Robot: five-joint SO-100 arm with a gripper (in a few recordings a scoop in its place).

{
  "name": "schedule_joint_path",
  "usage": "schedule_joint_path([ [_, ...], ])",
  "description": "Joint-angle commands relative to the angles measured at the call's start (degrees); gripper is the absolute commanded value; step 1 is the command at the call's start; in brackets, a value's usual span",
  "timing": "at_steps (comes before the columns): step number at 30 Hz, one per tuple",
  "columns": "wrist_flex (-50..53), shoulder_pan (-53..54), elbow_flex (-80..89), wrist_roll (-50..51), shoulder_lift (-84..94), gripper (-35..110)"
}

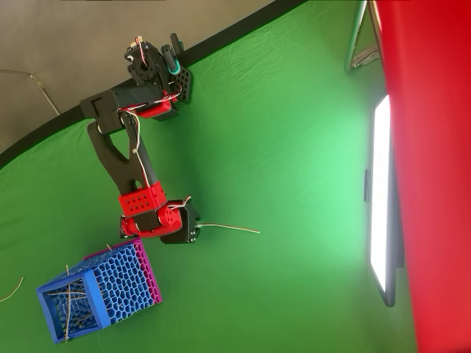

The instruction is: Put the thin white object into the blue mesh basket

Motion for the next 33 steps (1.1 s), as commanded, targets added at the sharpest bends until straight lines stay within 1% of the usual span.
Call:
schedule_joint_path([
  [1, 0.7, 0.79, -3.6, 0.7, -1.58, 14],
  [6, 4.13, 1.67, -8.96, 0.44, -6.94, 13],
  [16, 4.13, 2.29, -12.22, 0.09, -10.72, 16],
  [26, 4.31, 2.46, -14.41, -0.18, -14.33, 15],
  [33, 6.86, 2.81, -17.84, -0.44, -16.96, 13],
])
